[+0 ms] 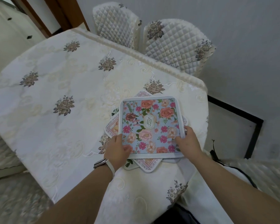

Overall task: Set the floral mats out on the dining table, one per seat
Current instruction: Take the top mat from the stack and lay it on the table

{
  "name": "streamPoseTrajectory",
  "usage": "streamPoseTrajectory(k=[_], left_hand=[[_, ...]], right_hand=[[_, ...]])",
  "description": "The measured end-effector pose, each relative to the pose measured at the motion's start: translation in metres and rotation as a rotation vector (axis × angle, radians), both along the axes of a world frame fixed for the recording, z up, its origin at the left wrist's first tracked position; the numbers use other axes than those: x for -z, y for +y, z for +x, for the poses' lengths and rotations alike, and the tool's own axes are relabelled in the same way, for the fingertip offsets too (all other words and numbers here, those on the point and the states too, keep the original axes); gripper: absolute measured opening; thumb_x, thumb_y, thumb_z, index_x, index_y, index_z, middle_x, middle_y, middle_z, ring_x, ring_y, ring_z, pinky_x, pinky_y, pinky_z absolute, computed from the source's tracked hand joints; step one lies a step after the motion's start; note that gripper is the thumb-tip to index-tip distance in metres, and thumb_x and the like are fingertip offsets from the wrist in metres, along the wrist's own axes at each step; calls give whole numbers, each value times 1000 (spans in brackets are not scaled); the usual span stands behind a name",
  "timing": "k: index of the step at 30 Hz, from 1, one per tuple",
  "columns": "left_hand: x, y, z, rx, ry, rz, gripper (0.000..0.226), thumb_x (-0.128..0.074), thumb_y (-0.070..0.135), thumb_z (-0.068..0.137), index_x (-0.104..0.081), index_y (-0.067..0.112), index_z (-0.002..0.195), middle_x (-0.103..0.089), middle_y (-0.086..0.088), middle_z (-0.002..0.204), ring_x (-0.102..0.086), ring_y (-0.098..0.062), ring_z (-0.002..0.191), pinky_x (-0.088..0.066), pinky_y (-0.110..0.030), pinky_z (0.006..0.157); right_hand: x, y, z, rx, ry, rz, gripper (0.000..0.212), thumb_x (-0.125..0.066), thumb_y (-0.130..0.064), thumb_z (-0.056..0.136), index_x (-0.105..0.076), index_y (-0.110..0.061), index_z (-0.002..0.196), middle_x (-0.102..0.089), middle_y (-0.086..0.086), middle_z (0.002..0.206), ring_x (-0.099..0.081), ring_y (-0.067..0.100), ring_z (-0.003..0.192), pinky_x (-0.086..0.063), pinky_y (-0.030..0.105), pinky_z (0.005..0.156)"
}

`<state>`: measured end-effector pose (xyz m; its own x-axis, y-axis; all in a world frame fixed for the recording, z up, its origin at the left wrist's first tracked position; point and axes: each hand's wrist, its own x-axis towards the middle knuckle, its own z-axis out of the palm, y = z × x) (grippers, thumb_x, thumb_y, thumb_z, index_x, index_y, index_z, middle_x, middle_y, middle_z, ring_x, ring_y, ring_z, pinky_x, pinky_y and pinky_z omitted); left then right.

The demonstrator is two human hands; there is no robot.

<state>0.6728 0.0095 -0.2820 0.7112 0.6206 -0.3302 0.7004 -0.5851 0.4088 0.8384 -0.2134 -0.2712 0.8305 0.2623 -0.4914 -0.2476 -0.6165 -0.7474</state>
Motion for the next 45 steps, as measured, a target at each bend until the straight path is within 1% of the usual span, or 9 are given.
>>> streamPoseTrajectory(k=[5, 8, 14, 18, 22, 29, 38, 43, 45], left_hand=[[0, -2, 6, -135, -6, -42, 67, -69, 26, 80, -41, 15, 140, -50, -12, 126, -49, -29, 114, -45, -40, 92], [-1, -6, 7, -176, -36, -92, 70, -66, 18, 83, -33, 18, 145, -52, -12, 120, -54, -29, 107, -44, -33, 84], [-5, -10, 4, -153, -31, -82, 85, -60, 14, 89, -7, 24, 154, -51, -8, 118, -49, -19, 92, -46, -33, 78], [-7, -8, -7, -158, -96, -77, 75, -58, 13, 88, -18, 27, 150, -51, -7, 123, -55, -23, 104, -54, -40, 83], [-10, -1, -29, -172, -82, -58, 73, -54, 14, 93, -13, 21, 153, -44, -10, 136, -56, -27, 111, -53, -37, 83], [-22, 24, -94, -212, -51, 42, 72, -50, 17, 97, -7, 20, 154, -44, -8, 131, -60, -25, 90, -54, -36, 68], [-35, 80, -215, -331, -198, 80, 66, -52, 19, 96, -19, 25, 153, -45, 3, 115, -58, -19, 85, -55, -40, 66], [-23, 102, -264, -410, -208, 49, 63, -53, 20, 96, -24, 29, 151, -46, 2, 116, -58, -20, 83, -54, -39, 67], [-14, 102, -281, -451, -186, 13, 63, -54, 21, 96, -25, 27, 151, -47, -1, 120, -58, -23, 90, -53, -40, 72]], right_hand=[[9, -1, 10, 105, 74, 91, 43, -59, -6, 89, -44, -17, 127, -63, 2, 102, -64, 13, 82, -55, 30, 65], [10, -1, 14, 99, 118, 96, 33, -58, -4, 87, -50, -17, 116, -65, 2, 101, -66, 20, 85, -58, 39, 75], [13, -1, 6, 2, 149, 138, 23, -54, -3, 89, -59, -18, 105, -68, 4, 97, -65, 21, 88, -56, 35, 75], [7, 7, 2, -50, 72, 149, 23, -50, -3, 92, -58, -20, 105, -67, -2, 95, -63, 10, 83, -49, 25, 64], [2, 22, -17, -113, 10, 138, 19, -50, -8, 93, -58, -23, 100, -66, -2, 90, -63, 14, 80, -54, 32, 65], [-15, 68, -55, -267, -77, 138, 18, -51, -10, 93, -58, -23, 104, -61, -4, 81, -56, 11, 65, -45, 27, 56], [-12, 162, -141, -427, -86, 145, 10, -52, -18, 97, -58, -20, 105, -58, -5, 77, -54, 12, 62, -43, 25, 53], [-4, 209, -177, -509, -50, 105, 18, -52, -13, 96, -57, -22, 110, -60, -1, 81, -55, 18, 66, -49, 30, 55], [0, 224, -186, -542, -32, 79, 18, -53, -13, 95, -59, -22, 108, -61, 4, 81, -55, 20, 67, -55, 40, 60]])
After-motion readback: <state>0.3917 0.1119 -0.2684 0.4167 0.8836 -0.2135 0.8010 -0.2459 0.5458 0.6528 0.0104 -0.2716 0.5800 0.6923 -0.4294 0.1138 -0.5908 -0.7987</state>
